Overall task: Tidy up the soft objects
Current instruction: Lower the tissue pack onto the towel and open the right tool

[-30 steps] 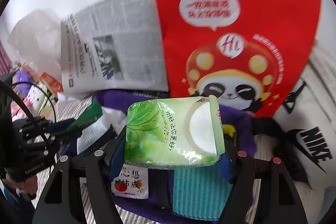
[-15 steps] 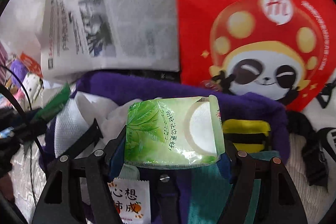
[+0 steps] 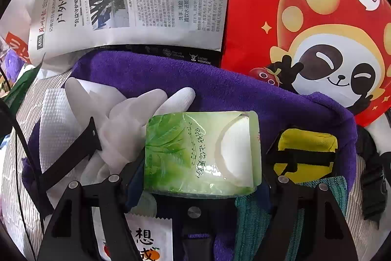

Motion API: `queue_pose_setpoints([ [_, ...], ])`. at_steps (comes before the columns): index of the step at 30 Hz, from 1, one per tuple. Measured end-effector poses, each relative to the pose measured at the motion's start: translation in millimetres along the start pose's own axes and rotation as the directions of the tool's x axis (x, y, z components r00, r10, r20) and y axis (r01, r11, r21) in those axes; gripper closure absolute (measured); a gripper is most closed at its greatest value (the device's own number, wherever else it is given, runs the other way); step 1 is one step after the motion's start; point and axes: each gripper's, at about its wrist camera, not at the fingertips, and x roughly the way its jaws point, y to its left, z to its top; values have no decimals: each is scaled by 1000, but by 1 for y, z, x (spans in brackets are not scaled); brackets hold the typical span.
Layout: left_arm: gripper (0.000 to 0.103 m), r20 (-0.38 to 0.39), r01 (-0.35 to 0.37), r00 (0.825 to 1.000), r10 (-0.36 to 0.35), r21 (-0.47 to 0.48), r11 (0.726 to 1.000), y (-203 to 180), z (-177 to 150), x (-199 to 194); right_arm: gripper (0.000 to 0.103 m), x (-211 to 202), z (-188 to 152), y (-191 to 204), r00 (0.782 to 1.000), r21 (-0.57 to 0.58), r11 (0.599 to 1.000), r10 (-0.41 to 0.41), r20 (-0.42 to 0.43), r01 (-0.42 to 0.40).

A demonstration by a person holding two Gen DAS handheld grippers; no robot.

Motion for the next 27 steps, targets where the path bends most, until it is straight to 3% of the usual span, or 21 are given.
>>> queue_pose_setpoints([
  [7,82,-19,-26,999,26,9,1000,-2,-1,7,17,-7,-2,-3,999,7,1000,24,-26,-24],
  [13,82,-26,-30,999,30,5,1000,2,-2,9,17,-28,-2,-10,998,45,997,56,-15,-55],
  [20,82,-58,3,998,-1,31,1000,-6,-4,19,17,-73,8,-24,994,52,996,75,73,-79],
  [27,81,-83,56,995,-49,79,995,-31,-6,30,17,-137,-3,-47,980,46,999,-30,196,21],
])
